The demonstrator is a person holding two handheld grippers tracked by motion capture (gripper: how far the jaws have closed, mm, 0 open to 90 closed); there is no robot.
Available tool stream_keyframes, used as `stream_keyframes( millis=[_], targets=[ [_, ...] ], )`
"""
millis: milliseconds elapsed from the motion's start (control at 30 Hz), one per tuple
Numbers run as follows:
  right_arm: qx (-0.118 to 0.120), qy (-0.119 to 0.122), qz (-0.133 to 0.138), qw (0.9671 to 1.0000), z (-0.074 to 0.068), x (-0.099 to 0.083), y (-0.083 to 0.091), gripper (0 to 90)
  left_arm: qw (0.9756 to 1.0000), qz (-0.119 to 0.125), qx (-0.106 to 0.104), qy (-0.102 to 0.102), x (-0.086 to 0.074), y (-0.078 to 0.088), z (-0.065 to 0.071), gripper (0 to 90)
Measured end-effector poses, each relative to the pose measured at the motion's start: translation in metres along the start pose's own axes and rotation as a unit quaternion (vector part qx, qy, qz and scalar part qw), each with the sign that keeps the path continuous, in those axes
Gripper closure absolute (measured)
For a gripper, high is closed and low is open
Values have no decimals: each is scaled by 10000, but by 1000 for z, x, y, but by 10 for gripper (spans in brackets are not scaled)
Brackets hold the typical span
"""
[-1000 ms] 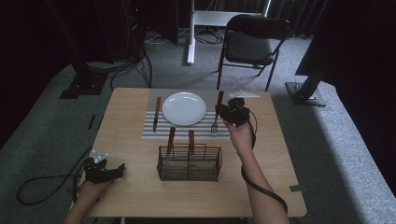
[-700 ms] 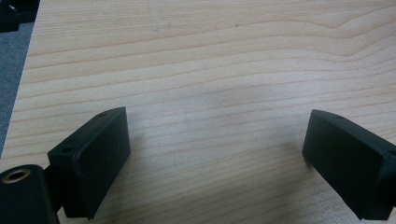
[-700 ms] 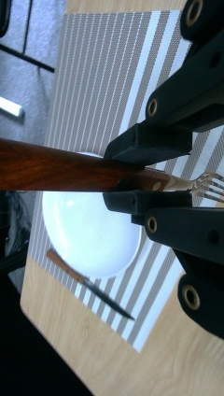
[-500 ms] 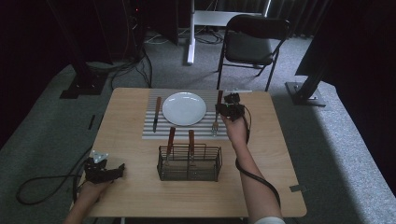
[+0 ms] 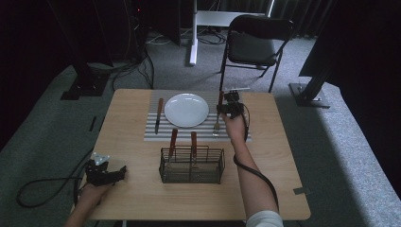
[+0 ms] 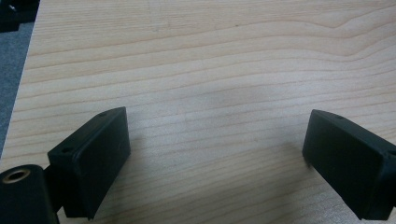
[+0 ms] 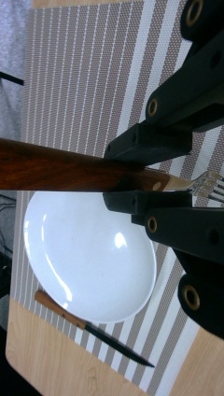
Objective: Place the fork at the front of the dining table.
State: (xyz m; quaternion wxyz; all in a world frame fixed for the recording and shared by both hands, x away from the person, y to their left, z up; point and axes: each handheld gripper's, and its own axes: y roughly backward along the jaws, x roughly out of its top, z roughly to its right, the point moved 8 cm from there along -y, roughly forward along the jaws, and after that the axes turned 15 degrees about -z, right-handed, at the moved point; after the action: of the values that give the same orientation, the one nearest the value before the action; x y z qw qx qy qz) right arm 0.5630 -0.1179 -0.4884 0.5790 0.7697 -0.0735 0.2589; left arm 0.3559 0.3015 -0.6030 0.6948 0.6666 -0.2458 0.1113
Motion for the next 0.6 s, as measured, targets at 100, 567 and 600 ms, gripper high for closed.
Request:
stream_keyframes(
  millis=[100, 567, 600],
  targets=[
    [-4, -83, -54, 10000, 4, 3, -7, 761, 10000, 0, 0, 0, 0, 0, 0, 74],
    [76, -638, -373, 9972, 20, 29, -50, 761, 10000, 0, 2, -3, 0, 0, 0, 74],
    [56, -666, -388, 9970, 21, 30, -54, 761, 10000, 0, 2, -4, 0, 0, 0, 74]
  ],
)
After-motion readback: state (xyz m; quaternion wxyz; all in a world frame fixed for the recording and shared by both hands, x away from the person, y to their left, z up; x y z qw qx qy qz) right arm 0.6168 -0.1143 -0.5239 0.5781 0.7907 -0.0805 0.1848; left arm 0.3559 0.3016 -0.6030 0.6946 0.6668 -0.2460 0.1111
